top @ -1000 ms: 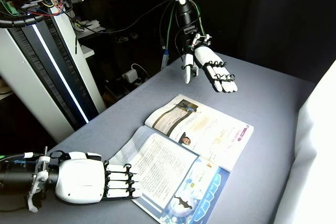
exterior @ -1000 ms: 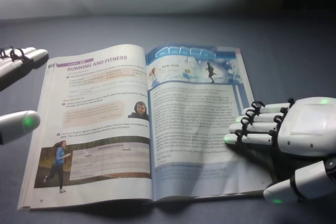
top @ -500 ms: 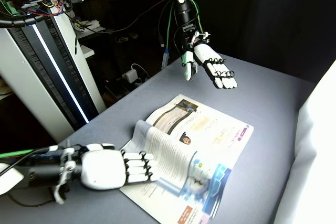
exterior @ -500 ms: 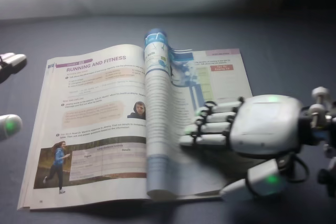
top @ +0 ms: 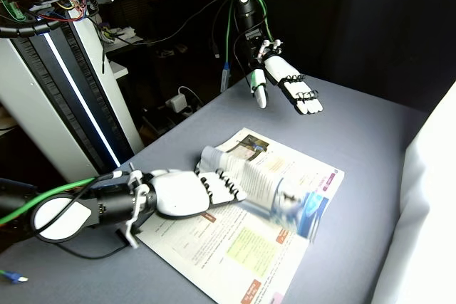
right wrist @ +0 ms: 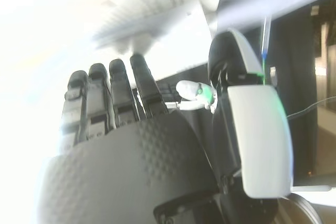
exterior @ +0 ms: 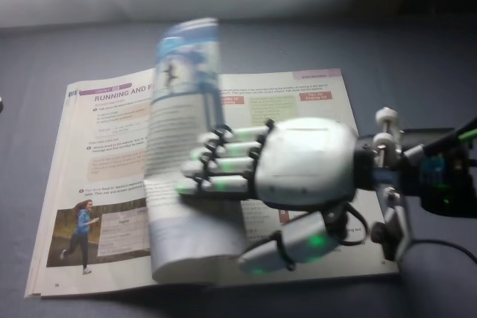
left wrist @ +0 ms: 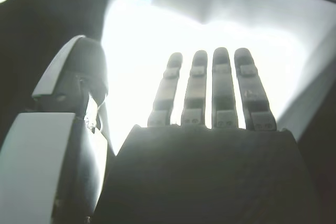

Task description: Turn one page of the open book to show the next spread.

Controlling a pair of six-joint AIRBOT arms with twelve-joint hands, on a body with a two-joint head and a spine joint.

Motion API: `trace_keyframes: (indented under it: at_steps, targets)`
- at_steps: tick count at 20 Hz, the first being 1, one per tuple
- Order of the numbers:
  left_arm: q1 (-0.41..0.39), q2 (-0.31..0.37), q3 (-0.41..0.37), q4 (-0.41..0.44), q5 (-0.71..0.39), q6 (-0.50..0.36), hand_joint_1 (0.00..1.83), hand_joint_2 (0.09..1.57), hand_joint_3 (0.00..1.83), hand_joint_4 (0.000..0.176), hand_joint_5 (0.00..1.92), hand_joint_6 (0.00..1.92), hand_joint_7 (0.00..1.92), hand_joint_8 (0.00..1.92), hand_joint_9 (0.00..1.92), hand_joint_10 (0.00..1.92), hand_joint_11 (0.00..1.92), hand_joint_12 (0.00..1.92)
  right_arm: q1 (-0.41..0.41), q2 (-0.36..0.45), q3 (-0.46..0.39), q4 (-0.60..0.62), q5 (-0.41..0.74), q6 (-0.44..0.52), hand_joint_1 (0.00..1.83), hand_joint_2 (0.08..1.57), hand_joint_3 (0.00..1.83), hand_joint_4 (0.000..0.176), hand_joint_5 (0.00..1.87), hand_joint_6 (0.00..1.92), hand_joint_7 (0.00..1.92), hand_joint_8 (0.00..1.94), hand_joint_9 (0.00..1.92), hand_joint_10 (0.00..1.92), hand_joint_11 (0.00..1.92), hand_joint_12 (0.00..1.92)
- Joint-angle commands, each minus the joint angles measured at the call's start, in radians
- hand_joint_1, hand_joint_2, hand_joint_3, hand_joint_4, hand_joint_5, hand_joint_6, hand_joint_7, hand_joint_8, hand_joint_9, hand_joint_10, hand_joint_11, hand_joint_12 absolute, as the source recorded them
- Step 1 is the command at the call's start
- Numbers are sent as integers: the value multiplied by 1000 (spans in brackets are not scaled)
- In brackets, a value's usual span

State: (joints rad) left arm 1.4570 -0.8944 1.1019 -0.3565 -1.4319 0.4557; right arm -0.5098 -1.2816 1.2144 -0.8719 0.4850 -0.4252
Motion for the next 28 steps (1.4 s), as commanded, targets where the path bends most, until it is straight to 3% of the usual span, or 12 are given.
trace_keyframes:
  at_steps: [1,7,9,17,20,21,22,23,24,26,27,28]
  targets:
    - [1,-5,3,-29,-123,-3,258,1570,75,0,56,11,0,0,0,0,0,0,20,-9,2,44,138,-9,22,1207,3,0,0,0,0,0,0,0,0,0]
    - [5,-28,20,-36,-112,-11,0,1320,0,30,65,15,0,0,0,0,0,0,92,-106,27,93,283,-62,0,1186,0,0,0,0,0,0,0,0,0,0]
    - [5,-32,26,-36,-111,-13,322,1519,62,76,103,16,0,0,0,0,9,8,114,-125,26,118,336,-78,0,1164,0,0,0,0,0,0,0,0,0,0]
    - [1,-39,33,-34,-116,-18,629,1505,0,111,138,11,10,3,0,0,1,0,149,-78,-28,174,498,-93,45,1144,0,0,0,0,0,0,0,0,0,0]
    - [-2,-38,30,-37,-126,-19,727,1329,0,61,251,29,95,17,23,7,0,183,149,-23,-67,198,520,-111,45,1142,0,0,0,0,0,0,0,0,0,0]
    - [-2,-38,28,-38,-128,-19,332,1349,0,103,49,5,18,3,4,1,0,36,149,-3,-75,202,521,-111,16,1167,1,0,0,0,0,0,0,0,0,0]
    - [-2,-37,25,-39,-132,-19,274,1322,0,83,44,13,3,0,0,0,0,6,146,35,-87,207,523,-112,57,1146,0,0,0,0,0,0,0,0,0,0]
    - [-2,-36,23,-39,-136,-19,253,1294,0,0,15,2,0,0,0,0,0,0,138,59,-96,212,523,-114,50,1138,0,0,0,0,0,0,0,0,0,0]
    - [-2,-35,21,-39,-143,-19,210,1494,0,0,157,25,117,24,138,18,0,379,126,86,-105,219,522,-116,17,1165,3,0,0,0,0,0,0,0,0,0]
    - [-4,-29,18,-31,-160,-19,252,1560,6,24,5,0,2,0,2,0,0,11,90,156,-129,243,500,-128,447,1046,0,0,0,0,0,0,0,0,0,0]
    - [-10,-28,18,-25,-163,-19,302,1552,0,42,18,4,0,0,0,0,0,1,76,192,-143,256,484,-145,508,1034,0,63,0,0,0,0,0,0,20,25]
    - [-17,-27,18,-17,-162,-17,302,1552,0,42,18,4,0,0,0,0,0,1,64,231,-158,268,466,-166,508,1034,0,63,0,0,0,0,0,0,20,25]
